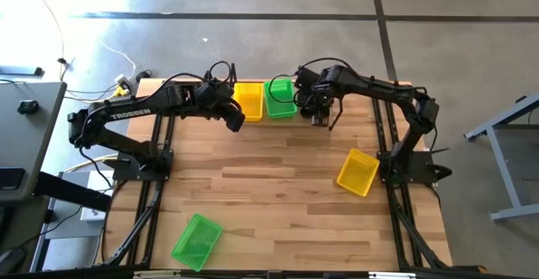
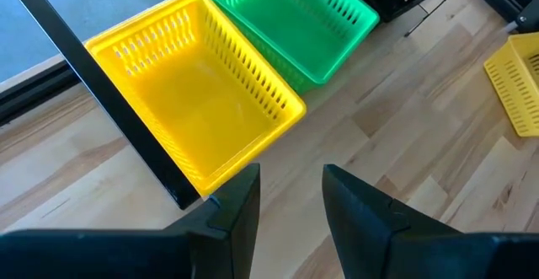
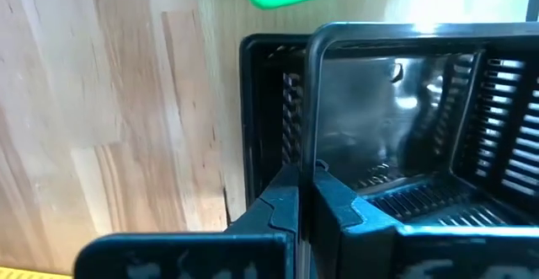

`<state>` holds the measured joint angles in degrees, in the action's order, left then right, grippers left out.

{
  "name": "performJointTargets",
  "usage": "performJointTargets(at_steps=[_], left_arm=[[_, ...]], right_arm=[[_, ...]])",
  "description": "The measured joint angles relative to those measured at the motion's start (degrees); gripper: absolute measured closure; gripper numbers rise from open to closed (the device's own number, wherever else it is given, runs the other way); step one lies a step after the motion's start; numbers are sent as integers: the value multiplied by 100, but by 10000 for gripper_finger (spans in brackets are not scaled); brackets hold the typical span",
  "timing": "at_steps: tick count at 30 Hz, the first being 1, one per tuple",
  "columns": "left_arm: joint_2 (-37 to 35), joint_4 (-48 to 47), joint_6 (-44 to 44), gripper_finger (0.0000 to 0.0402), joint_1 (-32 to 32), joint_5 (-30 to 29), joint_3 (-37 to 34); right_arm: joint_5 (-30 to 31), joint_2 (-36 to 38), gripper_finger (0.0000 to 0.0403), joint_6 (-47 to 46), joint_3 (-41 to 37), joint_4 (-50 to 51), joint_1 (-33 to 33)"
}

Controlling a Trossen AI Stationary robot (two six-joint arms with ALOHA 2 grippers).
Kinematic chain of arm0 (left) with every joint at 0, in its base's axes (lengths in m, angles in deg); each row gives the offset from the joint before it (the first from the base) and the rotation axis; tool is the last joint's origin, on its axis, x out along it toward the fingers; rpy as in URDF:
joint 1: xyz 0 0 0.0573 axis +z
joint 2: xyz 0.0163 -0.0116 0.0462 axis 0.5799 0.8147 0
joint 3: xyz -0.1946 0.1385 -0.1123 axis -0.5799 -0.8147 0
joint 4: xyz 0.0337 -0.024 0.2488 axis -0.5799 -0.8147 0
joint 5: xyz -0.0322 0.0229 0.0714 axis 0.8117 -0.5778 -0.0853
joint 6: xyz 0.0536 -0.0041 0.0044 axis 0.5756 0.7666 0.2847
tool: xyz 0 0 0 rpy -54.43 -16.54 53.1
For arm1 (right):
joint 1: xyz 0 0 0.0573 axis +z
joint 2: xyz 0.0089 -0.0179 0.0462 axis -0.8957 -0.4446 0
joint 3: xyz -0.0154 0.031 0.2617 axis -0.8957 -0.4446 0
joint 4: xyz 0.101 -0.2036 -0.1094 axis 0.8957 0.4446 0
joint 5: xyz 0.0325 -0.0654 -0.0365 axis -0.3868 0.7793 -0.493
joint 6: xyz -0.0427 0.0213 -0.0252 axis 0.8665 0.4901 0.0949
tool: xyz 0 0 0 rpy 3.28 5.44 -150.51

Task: Stack baskets on shelf by color
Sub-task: Stack the black bin on the other stacked black bin on the shelf

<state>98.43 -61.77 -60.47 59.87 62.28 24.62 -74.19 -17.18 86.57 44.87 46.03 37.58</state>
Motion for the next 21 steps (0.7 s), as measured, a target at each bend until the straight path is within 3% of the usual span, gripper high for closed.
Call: performJointTargets(at_steps=[21], left_arm=[[0, 4, -133, 282, 0, 2, 0]], right_arm=[[135, -208, 403, 303, -1, 22, -99]])
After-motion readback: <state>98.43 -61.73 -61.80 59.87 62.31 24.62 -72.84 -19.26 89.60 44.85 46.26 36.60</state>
